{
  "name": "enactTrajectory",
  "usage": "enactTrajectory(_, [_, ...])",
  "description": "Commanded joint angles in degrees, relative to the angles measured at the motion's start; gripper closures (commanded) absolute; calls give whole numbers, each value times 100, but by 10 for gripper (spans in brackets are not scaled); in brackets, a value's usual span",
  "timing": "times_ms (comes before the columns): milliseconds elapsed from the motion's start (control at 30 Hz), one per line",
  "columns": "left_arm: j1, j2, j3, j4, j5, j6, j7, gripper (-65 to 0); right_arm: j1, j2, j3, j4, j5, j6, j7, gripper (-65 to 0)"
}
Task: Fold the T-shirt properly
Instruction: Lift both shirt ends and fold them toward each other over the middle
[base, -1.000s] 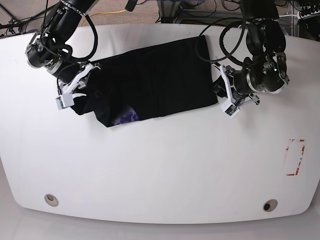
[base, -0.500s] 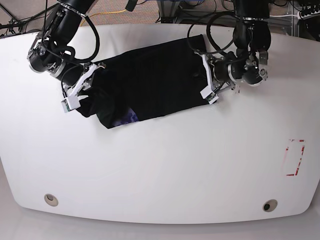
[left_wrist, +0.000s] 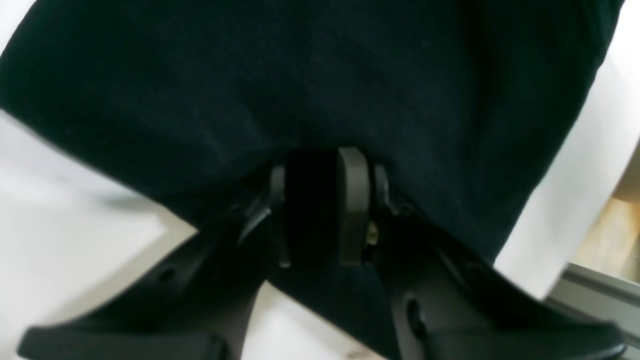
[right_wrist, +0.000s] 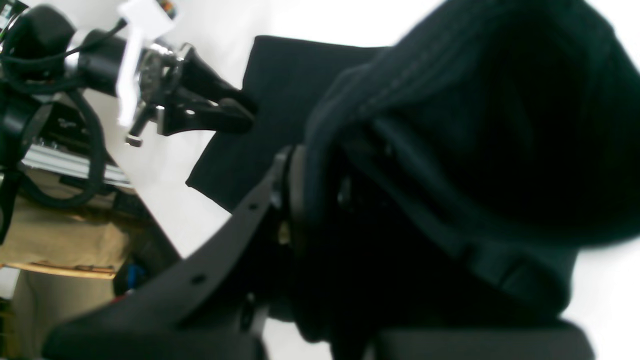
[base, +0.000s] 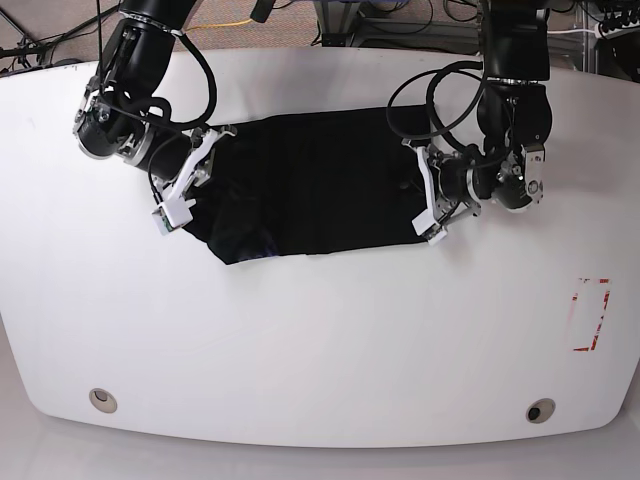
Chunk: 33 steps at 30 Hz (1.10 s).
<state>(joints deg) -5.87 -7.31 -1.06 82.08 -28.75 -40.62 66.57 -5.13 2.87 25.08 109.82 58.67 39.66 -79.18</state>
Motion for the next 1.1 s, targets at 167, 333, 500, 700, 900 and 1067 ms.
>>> enactTrajectory(167, [-218,6,22,-213,691,62,249,-121,473,-318,-473,126,194,34,186,0])
enactTrajectory(333, [-218,6,22,-257,699,62,249,-121,719,-600,-798,3,-61,34,186,0])
enactTrajectory(500, [-209,6,22,-257,699,62,240,-121,860,-863,-1361,-94,-799,34,485,0])
enactTrajectory(700, [-182,6,22,-257,682,62,-6,-121,930,-854,-2152,-613,-808,34,1047,0])
enactTrajectory(900, [-174,6,22,-257,673,62,-50,-121,1009,-854,-2469,-1131,-808,34,1408,0])
enactTrajectory(1067, [-165,-3,-4,-213,664,62,-59,-121,1115,-837,-2723,-1571,-817,34,1795,-6])
